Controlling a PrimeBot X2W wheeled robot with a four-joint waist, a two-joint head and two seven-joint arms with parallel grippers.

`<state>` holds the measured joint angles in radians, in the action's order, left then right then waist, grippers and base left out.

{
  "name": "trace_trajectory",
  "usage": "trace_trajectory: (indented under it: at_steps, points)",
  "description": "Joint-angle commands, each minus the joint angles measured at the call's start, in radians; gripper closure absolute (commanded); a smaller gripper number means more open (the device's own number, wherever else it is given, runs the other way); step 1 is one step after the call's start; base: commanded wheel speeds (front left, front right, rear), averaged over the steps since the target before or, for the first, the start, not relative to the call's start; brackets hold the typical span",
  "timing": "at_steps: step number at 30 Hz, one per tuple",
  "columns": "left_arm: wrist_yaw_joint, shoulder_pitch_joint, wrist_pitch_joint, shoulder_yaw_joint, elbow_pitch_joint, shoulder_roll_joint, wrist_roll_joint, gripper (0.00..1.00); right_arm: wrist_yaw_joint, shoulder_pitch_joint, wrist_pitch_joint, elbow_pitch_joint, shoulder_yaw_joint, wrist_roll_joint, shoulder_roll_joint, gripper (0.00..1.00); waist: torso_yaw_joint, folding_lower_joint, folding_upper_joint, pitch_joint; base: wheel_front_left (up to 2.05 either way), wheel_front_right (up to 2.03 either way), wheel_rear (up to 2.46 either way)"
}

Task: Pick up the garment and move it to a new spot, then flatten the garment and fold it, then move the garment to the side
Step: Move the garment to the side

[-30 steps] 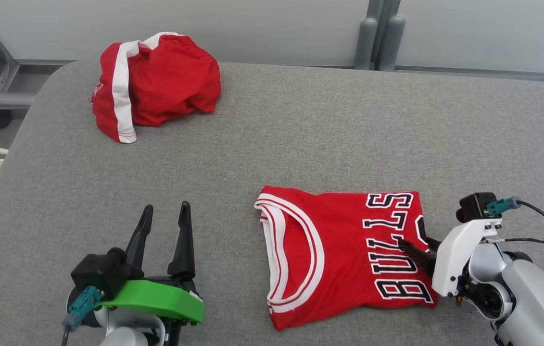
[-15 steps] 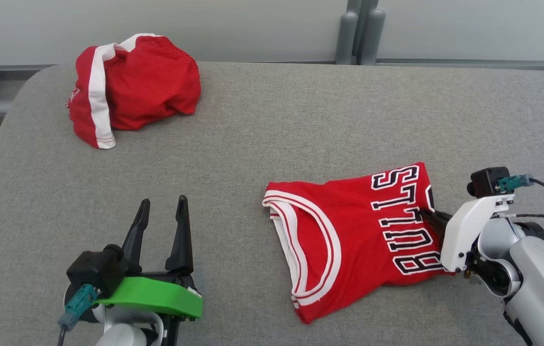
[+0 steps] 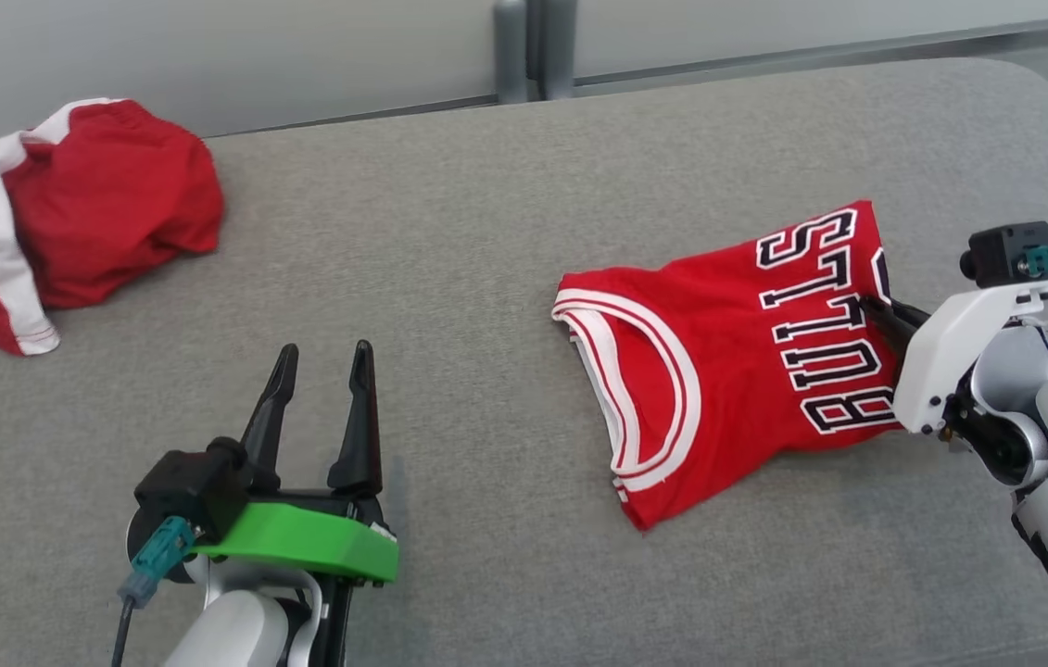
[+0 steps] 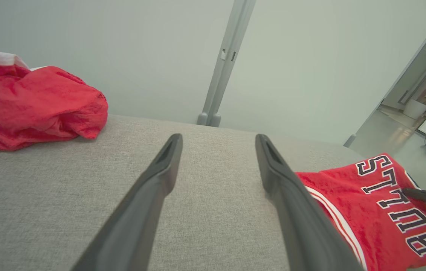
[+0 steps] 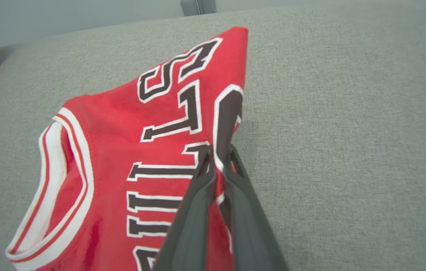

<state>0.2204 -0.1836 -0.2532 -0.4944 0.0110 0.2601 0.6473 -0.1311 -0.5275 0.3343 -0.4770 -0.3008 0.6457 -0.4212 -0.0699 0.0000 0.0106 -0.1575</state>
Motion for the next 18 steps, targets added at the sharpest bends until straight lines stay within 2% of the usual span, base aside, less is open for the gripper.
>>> trace_trajectory:
  at_steps: [1,5,10,18]
  points:
    - [0.000,-0.024,0.002,0.000,0.002,0.004,-0.008,0.00,0.001,-0.015,0.002,0.006,0.006,-0.011,-0.004,1.00,-0.112,0.0000,-0.0106,-0.038,0.00,0.00,0.00]
    - [0.002,-0.044,0.011,0.001,-0.001,0.015,-0.015,0.00,0.001,-0.046,0.003,0.011,0.017,-0.022,-0.002,1.00,-0.188,0.0000,-0.0106,-0.065,0.00,0.00,0.00]
    - [0.001,-0.062,0.023,-0.002,0.000,0.023,-0.017,0.00,0.001,-0.080,-0.006,0.003,0.026,-0.039,0.004,1.00,-0.248,0.0000,-0.0106,-0.088,0.00,0.00,0.00]
    - [0.005,-0.078,0.035,-0.003,-0.002,0.037,-0.022,0.00,0.001,-0.124,-0.026,-0.020,0.017,-0.058,0.037,1.00,-0.260,0.0000,-0.0106,-0.110,0.00,0.00,0.00]
